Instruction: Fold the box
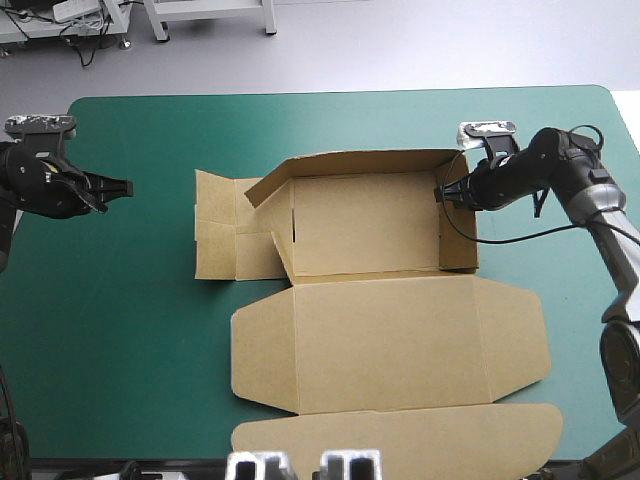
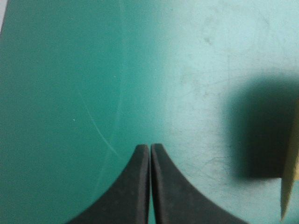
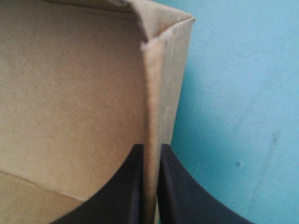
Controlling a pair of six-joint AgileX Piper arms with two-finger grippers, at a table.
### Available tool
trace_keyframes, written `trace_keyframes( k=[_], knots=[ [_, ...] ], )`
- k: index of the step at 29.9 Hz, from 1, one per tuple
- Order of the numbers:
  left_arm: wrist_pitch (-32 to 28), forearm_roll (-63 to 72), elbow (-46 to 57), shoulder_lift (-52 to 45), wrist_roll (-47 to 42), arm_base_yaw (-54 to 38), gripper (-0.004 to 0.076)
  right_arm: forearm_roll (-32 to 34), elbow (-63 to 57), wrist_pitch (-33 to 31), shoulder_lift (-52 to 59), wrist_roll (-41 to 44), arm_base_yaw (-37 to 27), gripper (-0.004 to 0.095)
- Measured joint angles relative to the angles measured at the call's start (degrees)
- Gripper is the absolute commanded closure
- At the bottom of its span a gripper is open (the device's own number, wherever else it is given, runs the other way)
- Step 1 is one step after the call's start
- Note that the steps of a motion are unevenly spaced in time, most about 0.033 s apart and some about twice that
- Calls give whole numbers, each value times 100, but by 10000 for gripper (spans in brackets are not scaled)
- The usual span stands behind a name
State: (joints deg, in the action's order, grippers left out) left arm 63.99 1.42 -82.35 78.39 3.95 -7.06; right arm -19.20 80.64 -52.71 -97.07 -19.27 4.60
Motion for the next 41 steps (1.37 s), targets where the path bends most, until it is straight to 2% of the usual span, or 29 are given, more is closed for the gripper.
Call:
trace_keyframes(
  k=[4,6,11,16,23,28,32,38,41],
  knots=[
    [74,718,0,0,272,-335,729,122,-85,-25,-290,93,6,462],
    [118,1004,0,0,401,-473,729,167,-120,-37,-359,111,6,423],
    [234,1587,0,0,617,-771,729,181,21,-238,-379,111,6,424],
    [267,2276,0,78,953,-919,731,211,796,-964,-379,118,6,424],
    [383,2419,0,21,1146,-938,734,260,1751,-1715,-112,519,6,444],
    [415,2278,27,-432,1176,-765,734,478,1865,-1835,212,823,6,467],
    [367,1966,384,-1012,1081,-266,734,664,1724,-1841,371,987,6,467],
    [90,806,1235,-1786,518,477,734,680,1008,-1827,445,1007,6,471],
    [-33,496,1580,-2083,372,561,734,662,531,-1552,446,1007,7,471]
  ],
)
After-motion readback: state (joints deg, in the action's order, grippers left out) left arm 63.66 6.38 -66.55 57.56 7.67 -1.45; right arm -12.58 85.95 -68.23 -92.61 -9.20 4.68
